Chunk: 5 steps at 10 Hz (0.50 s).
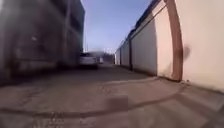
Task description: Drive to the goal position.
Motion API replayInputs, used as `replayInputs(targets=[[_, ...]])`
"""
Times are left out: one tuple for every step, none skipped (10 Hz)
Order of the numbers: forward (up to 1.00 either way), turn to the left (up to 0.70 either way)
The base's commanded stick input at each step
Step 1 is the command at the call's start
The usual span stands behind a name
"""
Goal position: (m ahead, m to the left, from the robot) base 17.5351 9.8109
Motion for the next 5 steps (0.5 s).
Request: replayInputs(targets=[[1.0, 0.0], [1.0, 0.0], [1.0, 0.0], [1.0, 0.0], [1.0, 0.0]])
